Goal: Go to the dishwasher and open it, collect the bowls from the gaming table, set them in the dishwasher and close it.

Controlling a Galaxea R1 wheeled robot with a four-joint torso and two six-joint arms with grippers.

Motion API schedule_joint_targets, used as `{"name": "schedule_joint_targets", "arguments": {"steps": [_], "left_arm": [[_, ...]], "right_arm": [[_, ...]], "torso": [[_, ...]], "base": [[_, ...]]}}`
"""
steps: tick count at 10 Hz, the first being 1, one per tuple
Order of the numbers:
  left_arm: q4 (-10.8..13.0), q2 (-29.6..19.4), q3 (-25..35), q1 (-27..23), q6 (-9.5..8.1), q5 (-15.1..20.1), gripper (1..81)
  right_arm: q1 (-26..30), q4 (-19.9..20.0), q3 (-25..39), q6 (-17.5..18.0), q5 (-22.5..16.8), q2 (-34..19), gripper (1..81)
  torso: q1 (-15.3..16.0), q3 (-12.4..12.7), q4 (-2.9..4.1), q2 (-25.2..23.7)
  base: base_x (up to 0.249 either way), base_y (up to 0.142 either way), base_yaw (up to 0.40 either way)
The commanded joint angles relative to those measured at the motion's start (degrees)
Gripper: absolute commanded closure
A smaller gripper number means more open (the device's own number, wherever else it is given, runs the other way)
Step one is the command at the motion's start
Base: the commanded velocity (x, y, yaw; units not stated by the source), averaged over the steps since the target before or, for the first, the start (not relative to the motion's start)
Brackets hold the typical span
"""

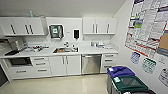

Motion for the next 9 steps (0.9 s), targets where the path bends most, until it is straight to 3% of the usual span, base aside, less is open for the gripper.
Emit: {"name": "schedule_joint_targets", "arguments": {"steps": [1, 9], "left_arm": [[0.66, -0.57, 0.66, -2.96, 0.28, 2.79, 1.0], [0.66, -0.48, 0.57, -2.96, 0.28, 2.79, 1.0]], "right_arm": [[3.05, 0.73, 0.49, -0.2, -2.98, -0.78, 1.0], [3.14, 0.64, 0.14, -0.2, -2.98, -0.78, 1.0]], "torso": [[0.0, 0.0, 0.0, -0.03], [0.0, 0.0, 0.0, -0.03]], "base": [[0.175, 0.0, 0.0], [0.144, 0.0, 0.0]]}}
